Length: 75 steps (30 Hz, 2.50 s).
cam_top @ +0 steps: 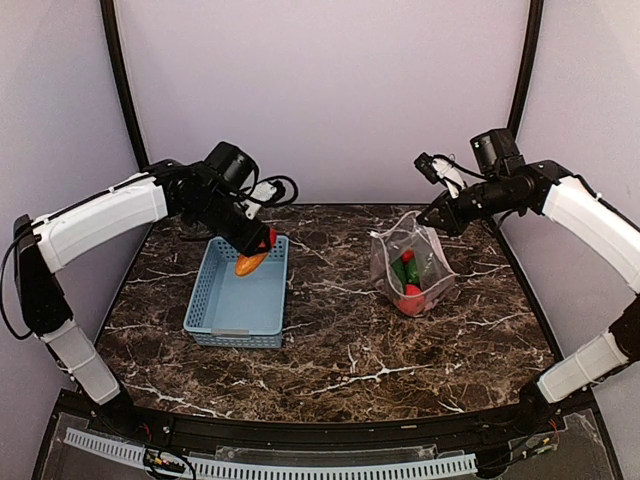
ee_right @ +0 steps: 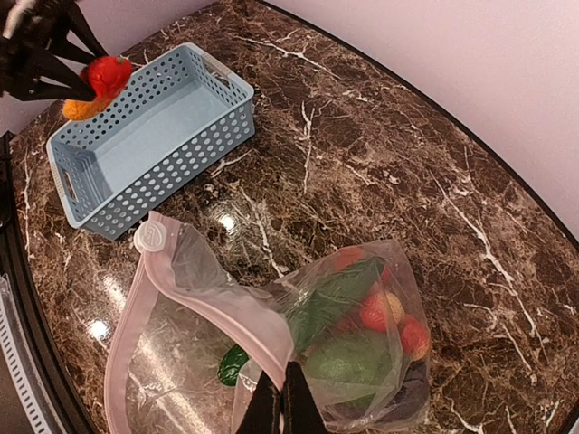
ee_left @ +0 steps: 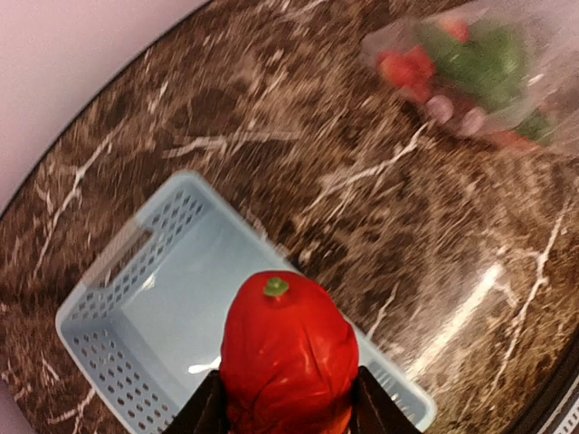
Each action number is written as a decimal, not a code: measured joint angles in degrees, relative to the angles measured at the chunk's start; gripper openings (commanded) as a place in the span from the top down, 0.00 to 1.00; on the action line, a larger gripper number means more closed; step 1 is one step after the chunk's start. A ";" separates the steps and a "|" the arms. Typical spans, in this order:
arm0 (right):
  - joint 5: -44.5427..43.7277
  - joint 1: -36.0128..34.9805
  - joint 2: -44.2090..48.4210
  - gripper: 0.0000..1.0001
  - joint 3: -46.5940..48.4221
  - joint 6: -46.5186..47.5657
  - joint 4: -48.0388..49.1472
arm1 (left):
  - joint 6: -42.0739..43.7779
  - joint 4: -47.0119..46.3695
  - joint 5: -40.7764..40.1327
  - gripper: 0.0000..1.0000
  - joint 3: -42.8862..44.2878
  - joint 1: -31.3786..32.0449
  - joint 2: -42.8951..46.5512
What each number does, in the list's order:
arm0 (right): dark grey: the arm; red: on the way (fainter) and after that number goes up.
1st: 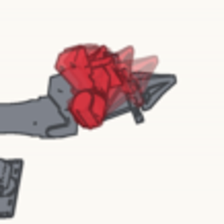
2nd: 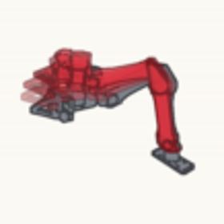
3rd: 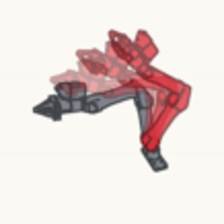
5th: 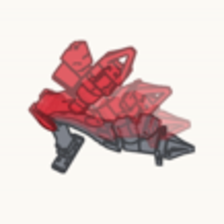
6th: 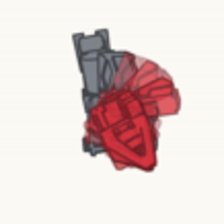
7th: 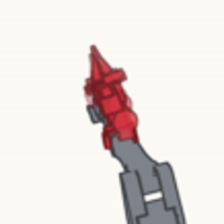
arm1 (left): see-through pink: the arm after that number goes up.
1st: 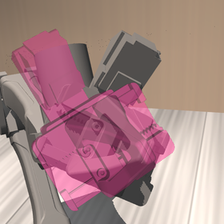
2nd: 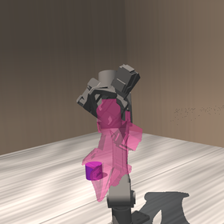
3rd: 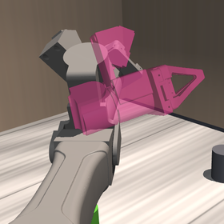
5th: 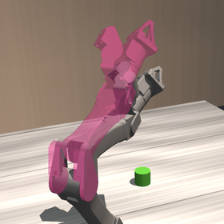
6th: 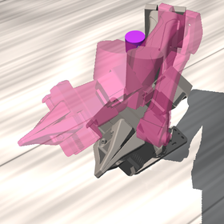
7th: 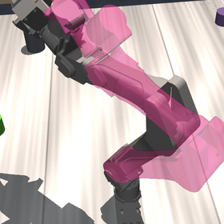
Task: Place the food in the zip-top bag and seal the zipper
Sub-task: Pick up the fake fruit from the bin, then place the fake fruit in the zipper food storage bag.
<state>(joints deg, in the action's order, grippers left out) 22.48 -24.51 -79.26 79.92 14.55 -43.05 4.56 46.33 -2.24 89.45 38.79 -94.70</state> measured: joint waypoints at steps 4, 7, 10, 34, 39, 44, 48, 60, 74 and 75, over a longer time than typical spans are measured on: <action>-0.09 -1.18 -1.27 1.00 1.84 0.42 -1.57 | 0.07 -7.41 2.54 0.70 3.23 7.41 3.76; -0.09 -2.62 -2.45 1.00 3.85 0.85 -2.95 | -0.74 -14.21 5.68 0.70 3.34 11.76 4.83; 0.15 -4.26 -4.37 1.00 7.19 1.42 -5.44 | -1.22 -21.53 7.69 0.71 2.91 14.78 4.85; 5.25 -6.47 -11.61 1.00 19.89 -0.59 -10.16 | 7.04 -76.17 -0.52 0.81 -16.48 31.43 4.59; 5.77 -6.47 -11.61 1.00 19.93 -1.14 -10.25 | 8.46 -81.57 -7.04 0.83 -16.59 31.78 1.11; 6.05 -6.47 -12.22 1.00 22.60 -1.62 -11.13 | 8.98 -90.71 -15.63 0.83 -19.04 31.78 -2.67; 6.03 -6.47 -12.57 1.00 23.58 -1.70 -11.30 | 9.84 -97.39 -21.16 0.80 -19.08 31.74 -7.76; 5.75 -6.47 -12.59 1.00 23.69 -1.73 -11.80 | 8.66 -100.21 -28.33 0.50 -15.63 31.71 -14.12; 4.98 -6.49 -12.00 1.00 23.17 -1.66 -11.85 | 4.63 -91.73 -23.47 0.19 -15.63 31.71 -10.12; 4.85 -6.49 -11.76 1.00 22.91 -1.66 -11.85 | 4.31 -89.79 -21.86 0.19 -15.61 31.74 -8.55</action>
<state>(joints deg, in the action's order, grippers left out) 27.33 -31.00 -91.02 102.83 12.88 -54.89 8.86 -43.46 -24.10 73.84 70.52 -103.24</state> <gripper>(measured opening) 0.006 0.802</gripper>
